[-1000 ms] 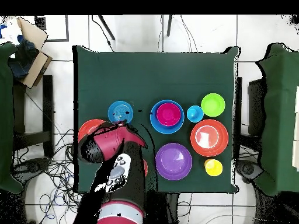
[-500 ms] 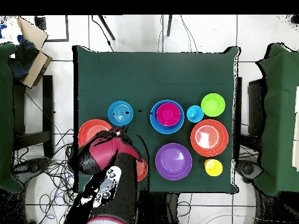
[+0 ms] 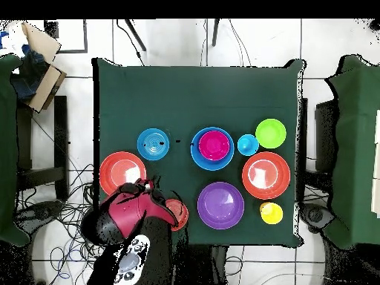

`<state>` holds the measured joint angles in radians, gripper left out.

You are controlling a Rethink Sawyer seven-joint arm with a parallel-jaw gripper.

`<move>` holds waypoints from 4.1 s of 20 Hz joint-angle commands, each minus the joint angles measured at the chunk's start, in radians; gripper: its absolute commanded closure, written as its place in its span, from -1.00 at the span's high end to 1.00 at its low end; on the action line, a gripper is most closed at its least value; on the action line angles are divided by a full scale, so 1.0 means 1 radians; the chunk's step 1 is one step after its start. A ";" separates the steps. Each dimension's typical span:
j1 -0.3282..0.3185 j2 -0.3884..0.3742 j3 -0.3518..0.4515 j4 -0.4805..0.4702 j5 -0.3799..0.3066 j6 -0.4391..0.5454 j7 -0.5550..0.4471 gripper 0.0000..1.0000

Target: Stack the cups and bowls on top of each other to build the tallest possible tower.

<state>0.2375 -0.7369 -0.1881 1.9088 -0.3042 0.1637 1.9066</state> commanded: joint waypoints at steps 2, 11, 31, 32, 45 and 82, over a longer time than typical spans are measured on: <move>0.000 -0.014 0.078 0.068 0.015 0.000 0.130 1.00; 0.153 0.179 -0.089 -0.017 0.105 -0.117 0.263 1.00; 0.205 0.162 -0.174 0.005 0.255 -0.041 0.343 1.00; 0.203 0.150 -0.173 0.005 0.252 -0.029 0.336 1.00; 0.194 0.201 -0.148 -0.095 0.265 -0.001 0.315 1.00; 0.200 0.428 -0.117 -0.295 0.298 -0.078 0.308 1.00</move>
<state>0.4424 -0.3286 -0.4363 1.7157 -0.0254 0.0970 2.1169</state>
